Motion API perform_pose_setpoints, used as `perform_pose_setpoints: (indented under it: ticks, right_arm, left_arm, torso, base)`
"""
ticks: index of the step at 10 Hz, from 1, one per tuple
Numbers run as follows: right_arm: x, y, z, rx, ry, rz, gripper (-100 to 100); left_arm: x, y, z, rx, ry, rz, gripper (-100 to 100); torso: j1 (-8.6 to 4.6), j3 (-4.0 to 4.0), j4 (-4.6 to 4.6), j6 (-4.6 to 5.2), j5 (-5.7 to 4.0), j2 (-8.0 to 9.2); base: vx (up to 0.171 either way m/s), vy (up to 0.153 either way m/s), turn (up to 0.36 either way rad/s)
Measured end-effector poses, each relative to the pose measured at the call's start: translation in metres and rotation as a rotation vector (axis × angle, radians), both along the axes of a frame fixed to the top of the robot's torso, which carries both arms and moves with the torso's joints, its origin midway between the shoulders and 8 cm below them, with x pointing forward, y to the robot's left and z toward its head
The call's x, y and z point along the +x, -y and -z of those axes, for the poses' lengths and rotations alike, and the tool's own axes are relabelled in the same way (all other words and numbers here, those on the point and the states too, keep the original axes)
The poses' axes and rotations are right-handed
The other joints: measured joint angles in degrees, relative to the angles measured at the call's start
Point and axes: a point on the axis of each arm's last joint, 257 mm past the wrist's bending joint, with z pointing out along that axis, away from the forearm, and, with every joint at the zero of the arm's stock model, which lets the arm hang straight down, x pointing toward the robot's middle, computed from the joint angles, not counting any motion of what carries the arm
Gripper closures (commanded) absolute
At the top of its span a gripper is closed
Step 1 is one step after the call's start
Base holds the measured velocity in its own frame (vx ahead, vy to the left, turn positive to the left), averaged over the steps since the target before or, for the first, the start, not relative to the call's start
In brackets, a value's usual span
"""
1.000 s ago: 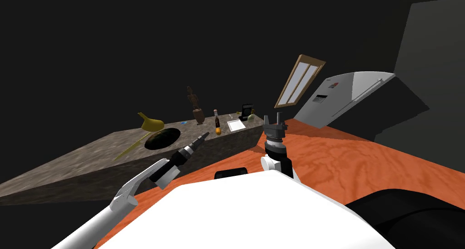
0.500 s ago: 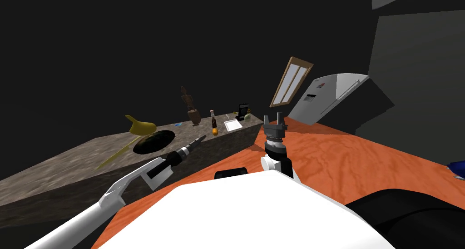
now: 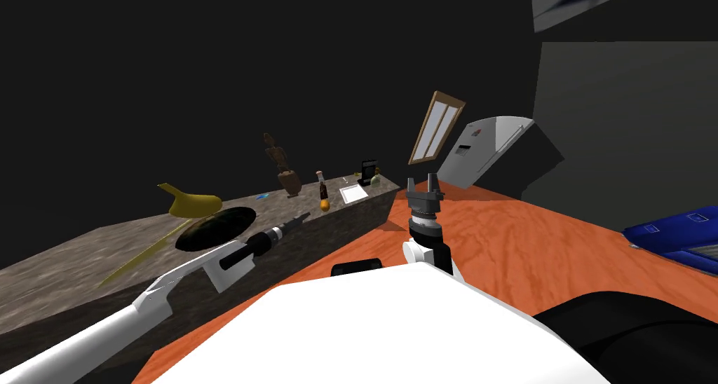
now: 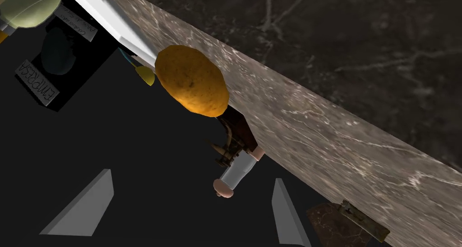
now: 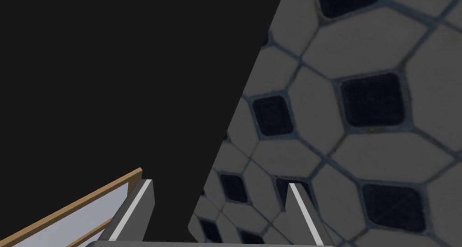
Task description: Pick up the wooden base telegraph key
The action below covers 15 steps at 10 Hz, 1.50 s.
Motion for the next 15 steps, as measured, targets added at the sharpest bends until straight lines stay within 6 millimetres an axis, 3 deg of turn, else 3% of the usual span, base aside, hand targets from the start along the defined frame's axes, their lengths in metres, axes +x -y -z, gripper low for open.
perform_pose_setpoints:
  ticks: [3,7,15]
  right_arm:
    - [0.0,0.0,0.0,0.0,0.0,0.0,0]
    - [0.0,0.0,0.0,0.0,0.0,0.0,0]
    - [0.0,0.0,0.0,0.0,0.0,0.0,0]
  left_arm:
    - [-0.003,-0.044,0.013,0.099,-0.056,-0.053,-100]
    - [-0.005,-0.137,0.017,0.263,-0.135,-0.174,-100]
    - [-0.016,-0.257,-0.017,0.482,-0.218,-0.371,-100]
  torso:
    - [0.0,0.0,0.0,-0.04,-0.01,-0.01]
    - [-0.1,-0.06,-0.02,-0.02,-0.03,-0.1]
    - [-0.06,-0.09,-0.03,-0.03,-0.02,-0.16]
  base:
    - [0.022,-0.067,-0.142]
    - [0.043,-0.082,-0.169]
    - [0.061,-0.06,-0.141]
